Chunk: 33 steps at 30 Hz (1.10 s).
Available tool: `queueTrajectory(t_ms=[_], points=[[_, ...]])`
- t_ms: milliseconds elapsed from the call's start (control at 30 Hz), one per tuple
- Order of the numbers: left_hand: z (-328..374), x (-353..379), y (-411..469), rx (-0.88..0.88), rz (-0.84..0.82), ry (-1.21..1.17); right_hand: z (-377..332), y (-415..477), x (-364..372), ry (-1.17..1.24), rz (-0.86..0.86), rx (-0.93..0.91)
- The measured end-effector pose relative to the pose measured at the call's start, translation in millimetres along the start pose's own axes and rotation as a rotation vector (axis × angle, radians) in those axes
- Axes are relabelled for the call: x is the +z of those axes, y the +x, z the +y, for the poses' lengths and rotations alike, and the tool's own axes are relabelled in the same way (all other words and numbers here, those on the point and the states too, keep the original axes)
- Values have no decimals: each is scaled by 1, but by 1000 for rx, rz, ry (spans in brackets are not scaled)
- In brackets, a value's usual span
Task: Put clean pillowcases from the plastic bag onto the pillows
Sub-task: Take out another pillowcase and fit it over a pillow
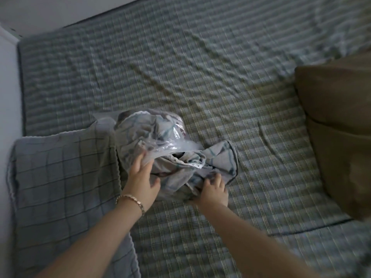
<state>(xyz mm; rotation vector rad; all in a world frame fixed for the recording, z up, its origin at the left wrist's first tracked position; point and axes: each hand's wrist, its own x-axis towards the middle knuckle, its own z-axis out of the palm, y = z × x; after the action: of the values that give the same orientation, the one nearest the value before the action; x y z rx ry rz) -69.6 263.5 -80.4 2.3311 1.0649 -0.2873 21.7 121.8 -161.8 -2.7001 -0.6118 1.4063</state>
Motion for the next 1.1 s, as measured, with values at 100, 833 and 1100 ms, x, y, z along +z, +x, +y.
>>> queueTrajectory(t_ms=[100,833,1100], points=[[-3,-9,6,211,6,132,3,-2,-4,236,155,-109],[49,-7,9,196,-494,715,72,-137,-103,739,201,98],[69,11,-31,297,-537,717,83,-123,-76,-268,-86,13]])
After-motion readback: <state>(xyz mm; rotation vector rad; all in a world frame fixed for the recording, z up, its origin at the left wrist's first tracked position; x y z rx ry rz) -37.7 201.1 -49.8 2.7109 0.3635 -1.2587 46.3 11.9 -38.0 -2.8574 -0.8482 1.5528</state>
